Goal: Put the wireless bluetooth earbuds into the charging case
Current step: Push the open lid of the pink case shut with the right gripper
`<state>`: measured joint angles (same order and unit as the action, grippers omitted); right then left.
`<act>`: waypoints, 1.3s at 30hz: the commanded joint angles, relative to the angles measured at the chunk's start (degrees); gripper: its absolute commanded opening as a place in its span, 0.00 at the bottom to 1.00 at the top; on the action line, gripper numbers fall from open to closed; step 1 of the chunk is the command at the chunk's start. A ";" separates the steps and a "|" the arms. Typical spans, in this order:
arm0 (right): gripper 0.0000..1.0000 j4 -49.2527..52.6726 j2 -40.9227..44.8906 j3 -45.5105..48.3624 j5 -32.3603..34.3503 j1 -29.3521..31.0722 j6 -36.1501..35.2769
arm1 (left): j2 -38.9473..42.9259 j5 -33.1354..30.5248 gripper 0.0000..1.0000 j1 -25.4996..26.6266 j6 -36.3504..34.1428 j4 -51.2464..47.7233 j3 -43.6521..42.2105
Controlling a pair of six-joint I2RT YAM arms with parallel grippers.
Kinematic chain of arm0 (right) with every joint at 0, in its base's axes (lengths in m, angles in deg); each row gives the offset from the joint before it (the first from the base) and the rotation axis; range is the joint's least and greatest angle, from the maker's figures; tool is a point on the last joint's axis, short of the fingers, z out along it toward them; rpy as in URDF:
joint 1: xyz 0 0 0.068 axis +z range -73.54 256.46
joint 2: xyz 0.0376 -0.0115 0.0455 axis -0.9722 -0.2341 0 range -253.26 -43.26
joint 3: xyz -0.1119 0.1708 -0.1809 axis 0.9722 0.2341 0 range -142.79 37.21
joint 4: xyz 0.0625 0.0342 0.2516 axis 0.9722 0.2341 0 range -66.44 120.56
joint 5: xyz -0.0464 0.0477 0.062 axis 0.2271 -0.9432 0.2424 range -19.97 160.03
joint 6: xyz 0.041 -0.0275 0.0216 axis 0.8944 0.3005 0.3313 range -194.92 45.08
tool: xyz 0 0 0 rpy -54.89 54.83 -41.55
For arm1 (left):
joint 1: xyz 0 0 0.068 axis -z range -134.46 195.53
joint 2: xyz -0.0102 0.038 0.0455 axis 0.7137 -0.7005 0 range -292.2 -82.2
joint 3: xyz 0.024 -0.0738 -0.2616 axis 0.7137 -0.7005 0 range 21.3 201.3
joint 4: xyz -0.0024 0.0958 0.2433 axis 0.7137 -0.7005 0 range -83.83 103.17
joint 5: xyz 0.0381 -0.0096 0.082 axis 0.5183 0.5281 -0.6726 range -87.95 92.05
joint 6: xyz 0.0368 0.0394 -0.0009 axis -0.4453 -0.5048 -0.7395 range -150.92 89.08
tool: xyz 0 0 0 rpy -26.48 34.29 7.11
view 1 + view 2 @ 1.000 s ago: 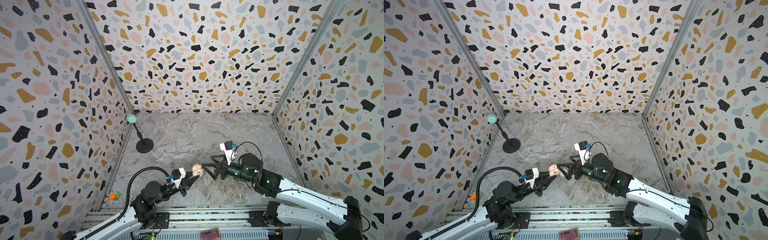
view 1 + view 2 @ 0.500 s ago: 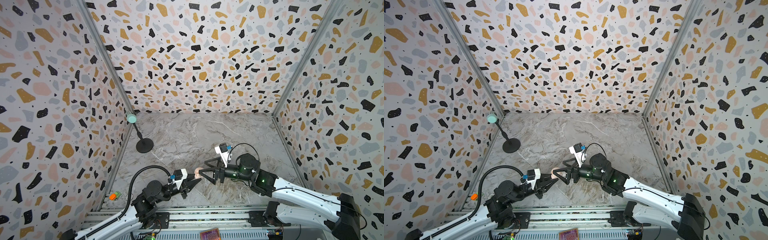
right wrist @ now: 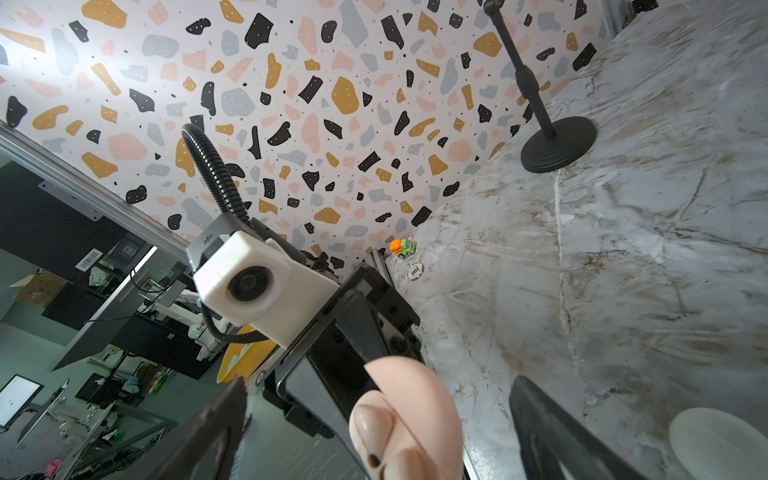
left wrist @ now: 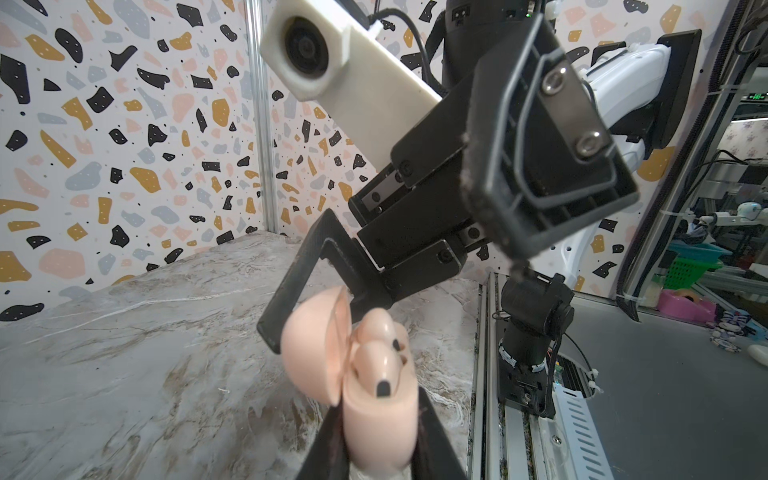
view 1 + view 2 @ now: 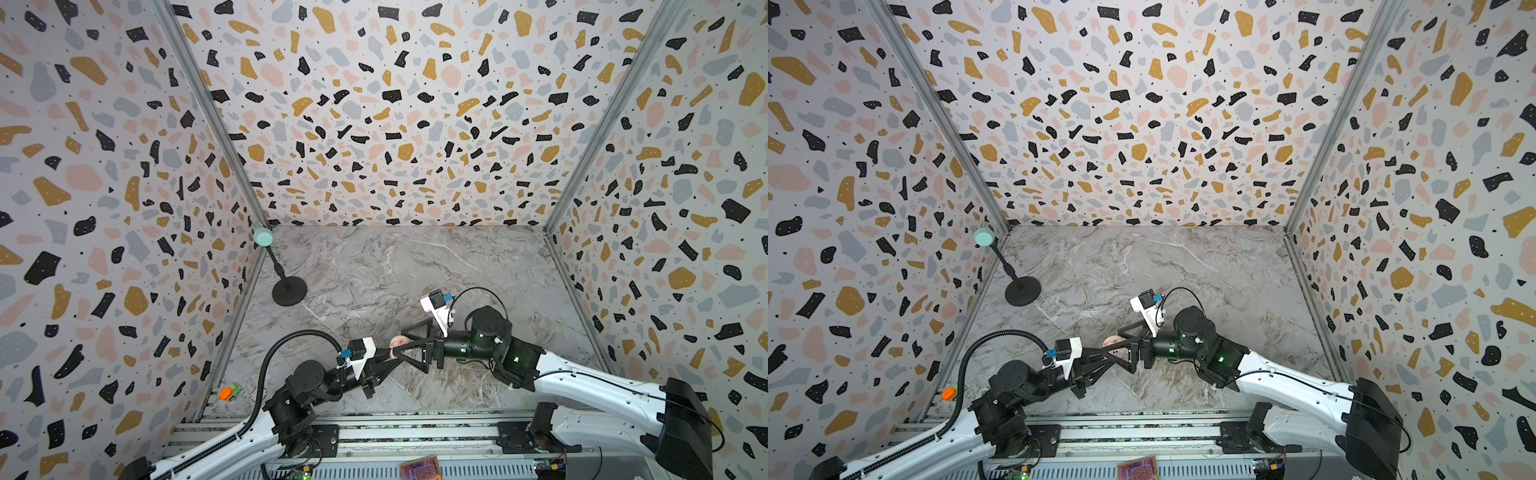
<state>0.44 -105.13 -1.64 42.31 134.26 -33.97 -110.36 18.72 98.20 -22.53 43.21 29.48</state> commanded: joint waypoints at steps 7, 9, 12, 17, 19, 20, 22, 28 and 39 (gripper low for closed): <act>0.99 -3.75 0.07 0.00 -4.33 -0.15 0.23 | -0.54 0.03 0.00 -0.18 0.67 2.70 2.14; 0.99 -3.77 0.32 0.18 -4.35 -0.16 0.10 | -0.77 -0.07 0.00 -0.19 0.65 2.48 2.27; 0.99 -3.96 0.52 0.35 -4.89 -0.09 0.10 | -0.91 -0.22 0.00 -0.17 0.71 2.30 2.44; 0.99 -4.28 1.01 0.44 -6.11 -0.15 0.10 | -0.96 -0.80 0.00 -0.19 0.75 2.13 2.56; 0.99 -4.27 1.23 0.44 -6.36 -0.14 -0.04 | -1.15 -0.94 0.00 -0.19 0.81 1.91 2.62; 0.99 -4.30 1.47 0.44 -6.46 -0.10 -0.08 | -1.36 -1.02 0.00 -0.19 0.90 1.78 2.63; 0.99 -4.35 1.70 0.45 -6.85 -0.13 -0.17 | -1.38 -1.11 0.00 -0.19 1.00 1.69 2.79; 0.99 -4.33 2.24 0.44 -8.11 -0.18 -0.51 | -1.46 -1.58 0.00 -0.19 1.03 1.51 2.80; 0.99 -2.82 5.89 0.01 -9.30 -0.09 -1.91 | -1.80 -2.23 0.00 -0.19 1.02 0.98 3.06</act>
<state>-1.72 -101.46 -1.18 35.12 134.04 -34.80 -112.06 17.76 98.20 -22.08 42.95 30.47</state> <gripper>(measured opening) 0.989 0.232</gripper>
